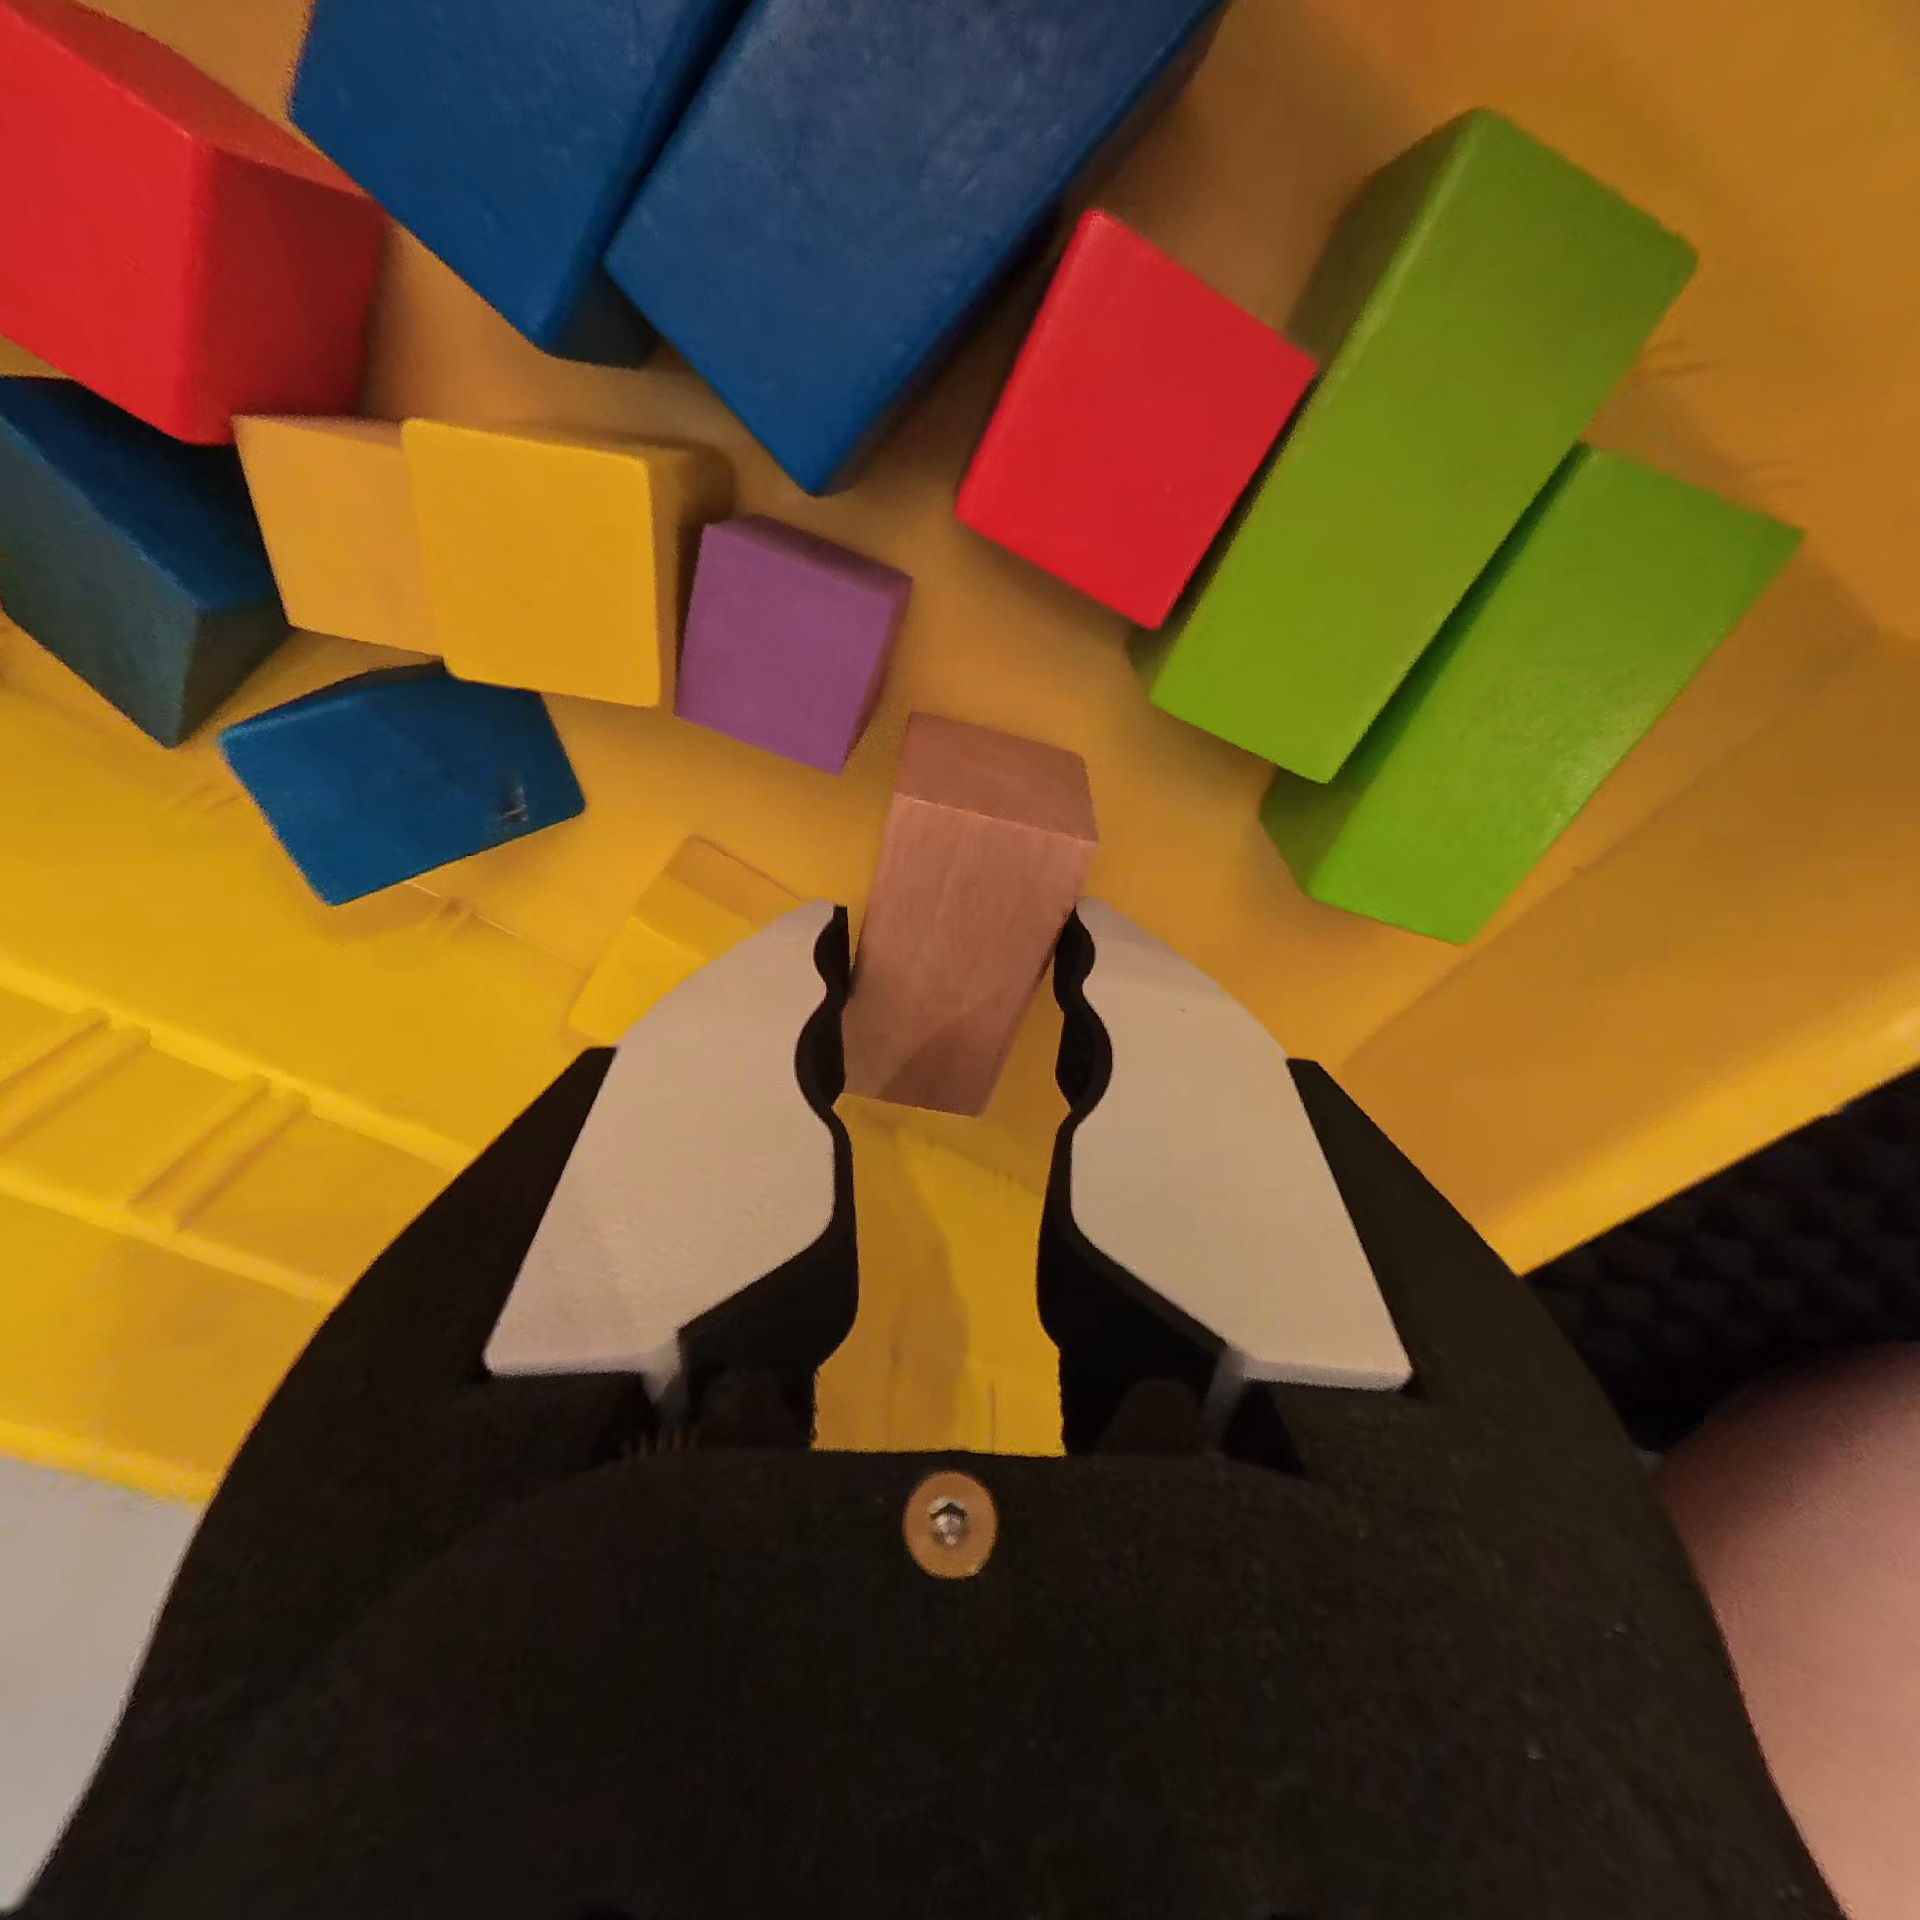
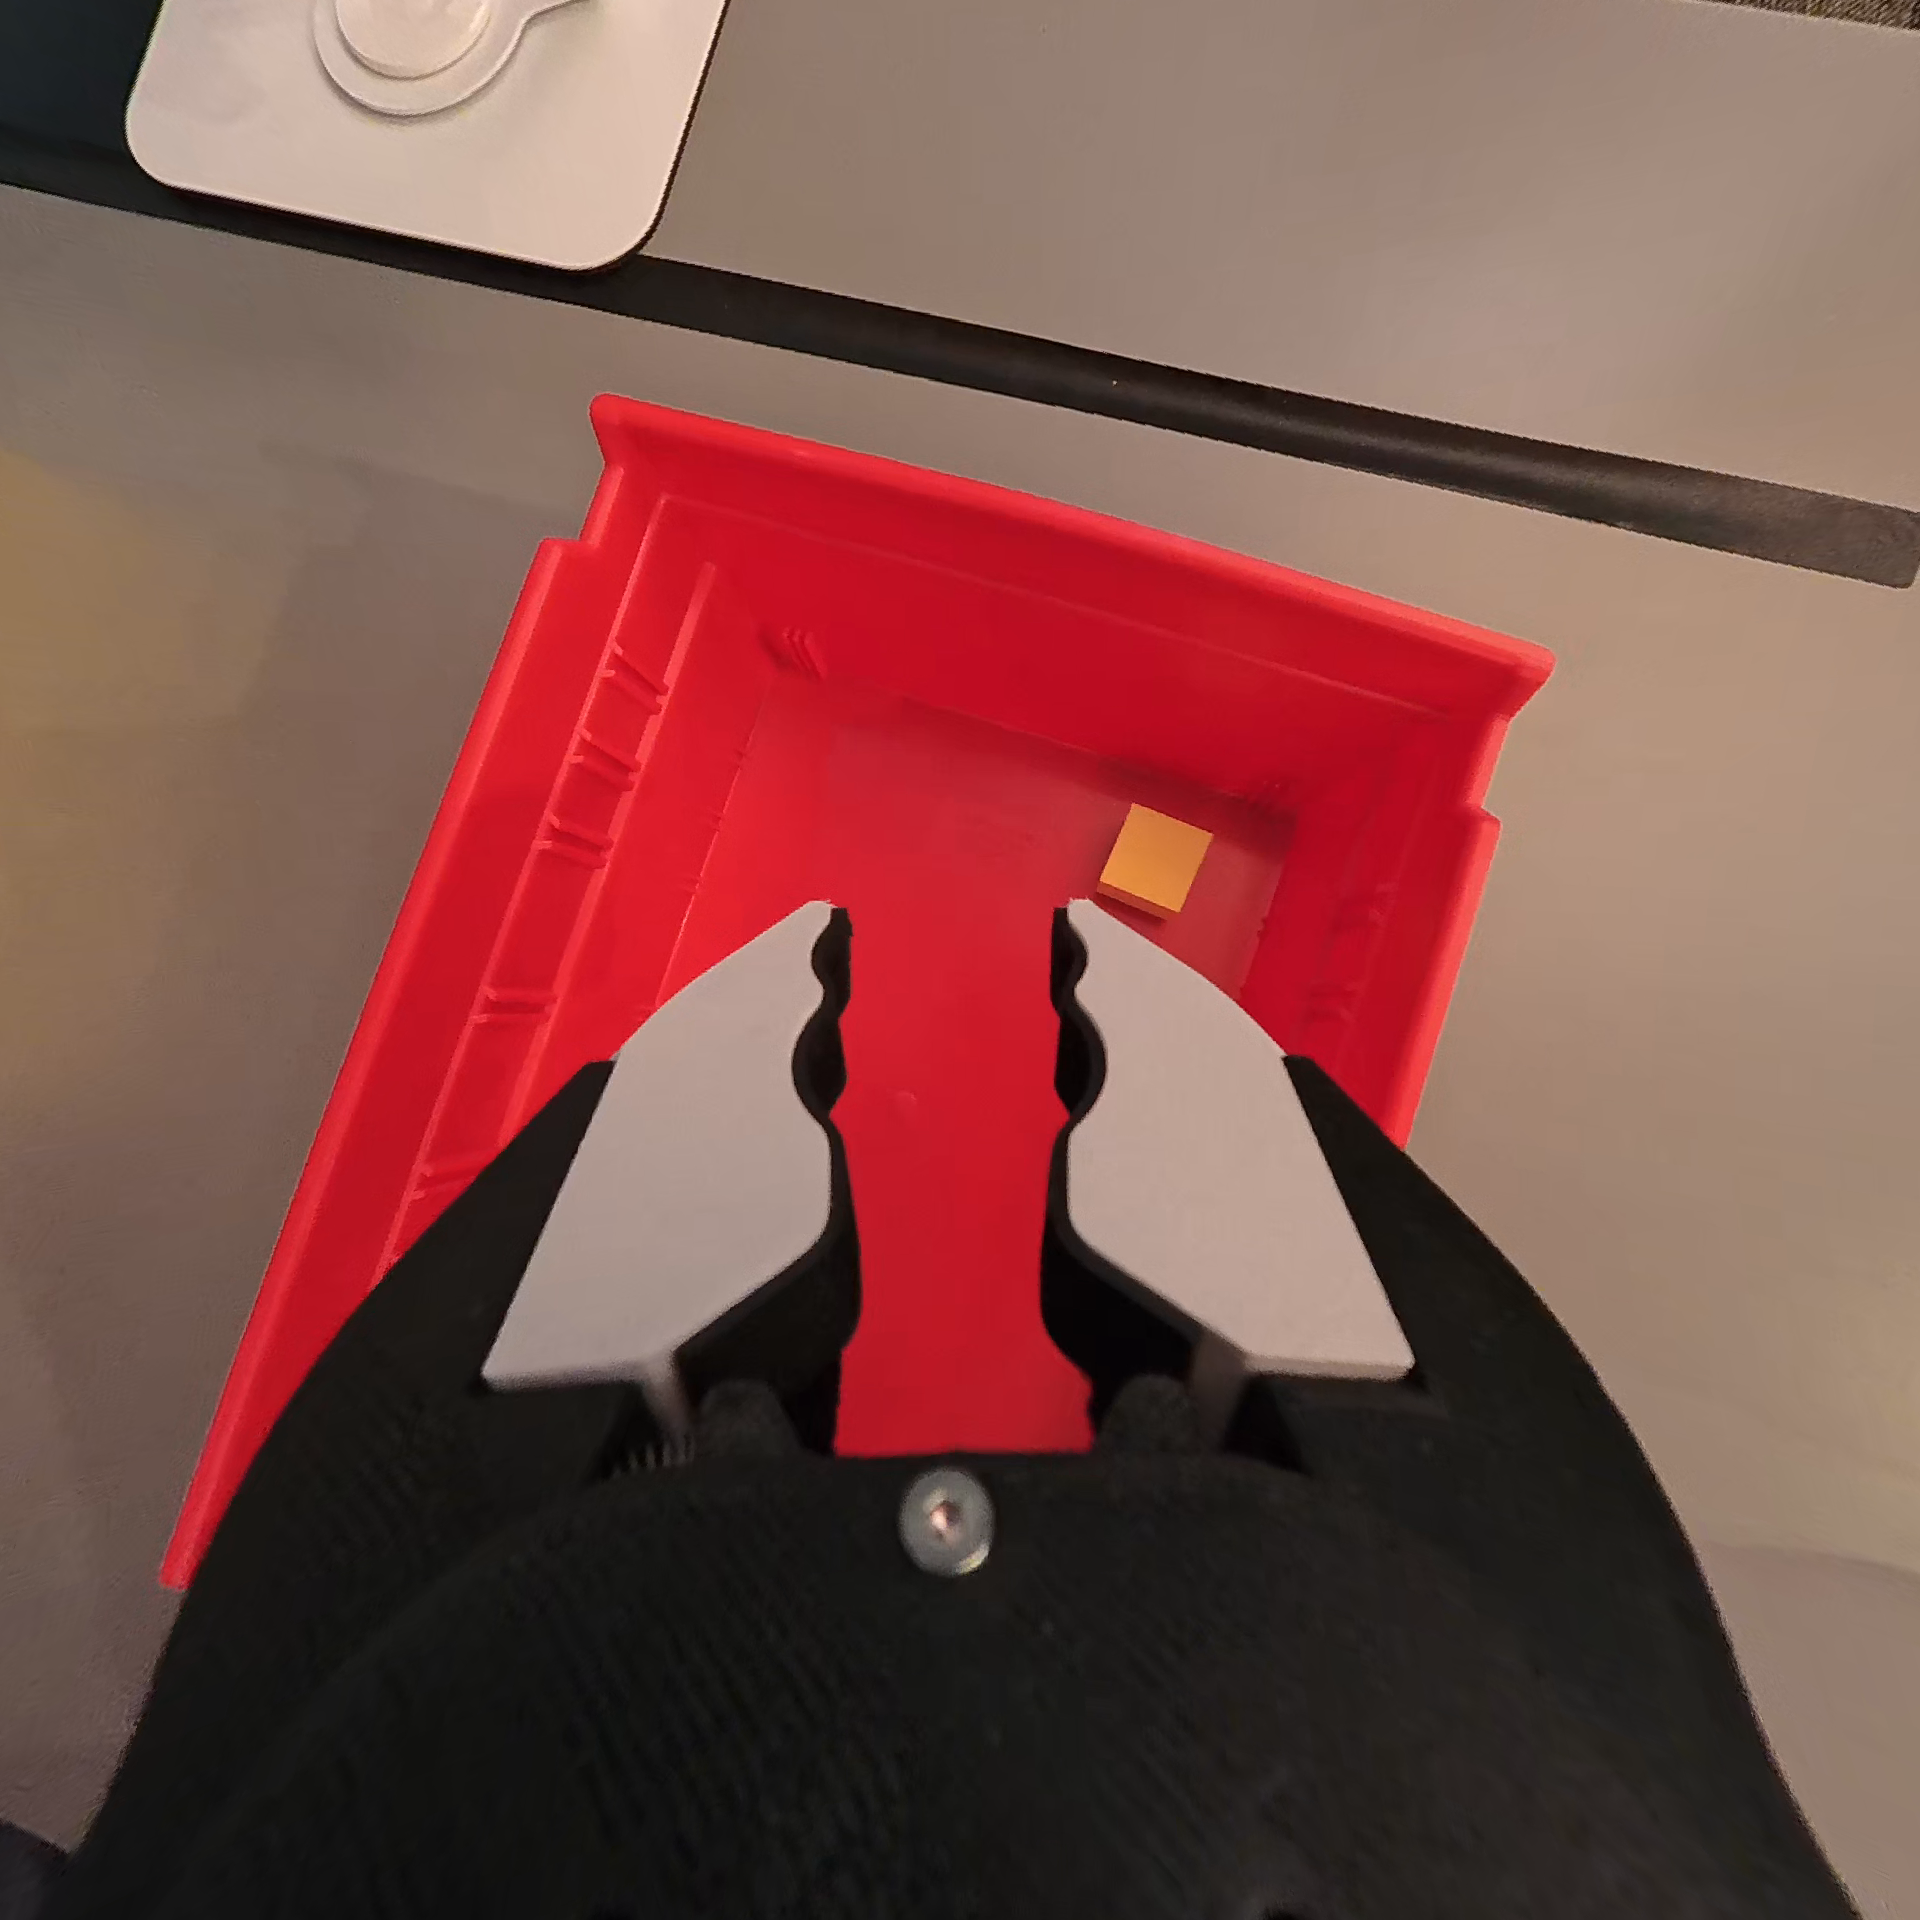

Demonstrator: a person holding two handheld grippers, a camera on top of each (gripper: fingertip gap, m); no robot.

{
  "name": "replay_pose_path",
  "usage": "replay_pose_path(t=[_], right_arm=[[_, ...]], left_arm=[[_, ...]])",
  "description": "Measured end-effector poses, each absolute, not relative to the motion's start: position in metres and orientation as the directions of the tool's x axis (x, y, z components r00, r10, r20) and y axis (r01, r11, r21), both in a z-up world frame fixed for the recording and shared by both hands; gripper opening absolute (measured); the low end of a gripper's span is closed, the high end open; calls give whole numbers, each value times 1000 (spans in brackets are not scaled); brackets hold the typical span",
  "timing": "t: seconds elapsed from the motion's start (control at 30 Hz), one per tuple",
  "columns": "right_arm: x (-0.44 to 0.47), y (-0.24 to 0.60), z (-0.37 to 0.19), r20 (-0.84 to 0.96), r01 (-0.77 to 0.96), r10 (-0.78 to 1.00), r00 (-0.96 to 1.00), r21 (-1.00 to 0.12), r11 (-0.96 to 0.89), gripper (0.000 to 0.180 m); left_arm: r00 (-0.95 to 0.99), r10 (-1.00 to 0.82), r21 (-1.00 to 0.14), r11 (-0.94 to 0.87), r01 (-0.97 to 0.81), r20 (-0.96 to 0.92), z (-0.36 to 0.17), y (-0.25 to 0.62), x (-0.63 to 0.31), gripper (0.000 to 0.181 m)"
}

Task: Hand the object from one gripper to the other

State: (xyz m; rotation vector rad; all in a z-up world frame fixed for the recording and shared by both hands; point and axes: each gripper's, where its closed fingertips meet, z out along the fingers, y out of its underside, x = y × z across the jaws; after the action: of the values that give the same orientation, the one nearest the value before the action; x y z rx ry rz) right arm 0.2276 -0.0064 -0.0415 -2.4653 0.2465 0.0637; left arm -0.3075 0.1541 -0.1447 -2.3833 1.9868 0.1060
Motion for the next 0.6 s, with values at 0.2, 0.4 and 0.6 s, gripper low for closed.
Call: replay_pose_path(t=[0.2, 0.4, 0.6], right_arm=[[221, -3, -30, -79, -155, -136, 988, -638, -754, 38], [173, 24, 36, 68, 79, 39, 997, -831, -550, 35], [31, 25, 117, 548, 545, 333, 767, -831, 111, 65]], left_arm=[[237, -969, -240, -213, -947, -75, -87, 151, -283, 37], [90, -996, -774, -50, -631, -9, 18, 127, -219, 37], [-273, -900, -920, -260, -293, 341, 99, 54, -162, 36]])
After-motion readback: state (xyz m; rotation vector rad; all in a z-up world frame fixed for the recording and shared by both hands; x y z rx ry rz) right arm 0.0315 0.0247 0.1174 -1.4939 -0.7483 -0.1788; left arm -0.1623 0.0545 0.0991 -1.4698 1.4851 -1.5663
